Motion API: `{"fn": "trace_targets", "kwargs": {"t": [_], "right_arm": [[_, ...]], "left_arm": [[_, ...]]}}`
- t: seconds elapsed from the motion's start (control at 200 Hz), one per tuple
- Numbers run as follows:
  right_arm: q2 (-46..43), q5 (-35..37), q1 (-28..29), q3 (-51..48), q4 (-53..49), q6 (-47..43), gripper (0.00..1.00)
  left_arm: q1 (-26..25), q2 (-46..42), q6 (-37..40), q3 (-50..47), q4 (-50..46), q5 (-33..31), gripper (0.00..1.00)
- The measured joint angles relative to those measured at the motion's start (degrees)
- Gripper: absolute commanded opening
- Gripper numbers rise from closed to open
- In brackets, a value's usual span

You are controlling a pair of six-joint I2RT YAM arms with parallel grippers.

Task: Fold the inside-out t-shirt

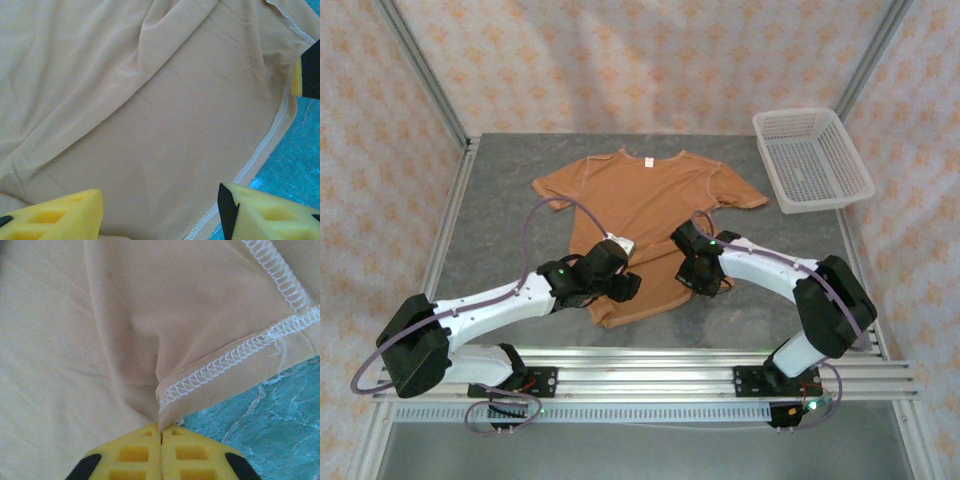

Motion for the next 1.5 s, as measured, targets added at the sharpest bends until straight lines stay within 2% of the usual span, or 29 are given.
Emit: {"fn": "trace_targets", "kwargs": {"t": [0.165,0.375,0.54,0.846,1.011,1.236,1.376,1.496], "right_arm": [[-0.4,-0.6,0.0,0.0,0.0,0.1,0.00],[-5.9,-0.4,0.0,1.2,-0.7,0.3,0.00],[-10.4,0.3,-1.1,3.0,-1.0,0.7,0.00],[-12.2,0.7,-1.8,5.9,-1.6,0.7,0.00],[-13.4,0.7,-2.4,6.0,-2.1,0.7,0.00],[-18.1,1.1,-3.8,5.9,-3.4,0.7,0.00],[-22.6,2.4,-6.3,6.0,-5.2,0.7,0.00],[-24.1,3.3,-8.1,6.5,-7.0,0.0,0.00]], "left_arm": [[-1.6,-0.2,1.2,-0.2,0.5,-0.9,0.65],[-9.8,-4.5,6.8,-5.3,7.5,-1.6,0.79],[-10.6,-4.0,9.2,-6.0,12.1,-1.0,0.83],[-11.3,8.7,10.7,-3.0,18.1,-4.3,0.84],[-11.3,16.2,10.9,2.3,19.6,-9.9,0.84],[-11.0,23.5,12.2,9.3,16.8,-19.5,0.74],[-8.7,22.7,12.6,9.4,13.7,-21.4,0.63],[-5.6,18.5,11.9,6.9,11.2,-21.9,0.50]]}}
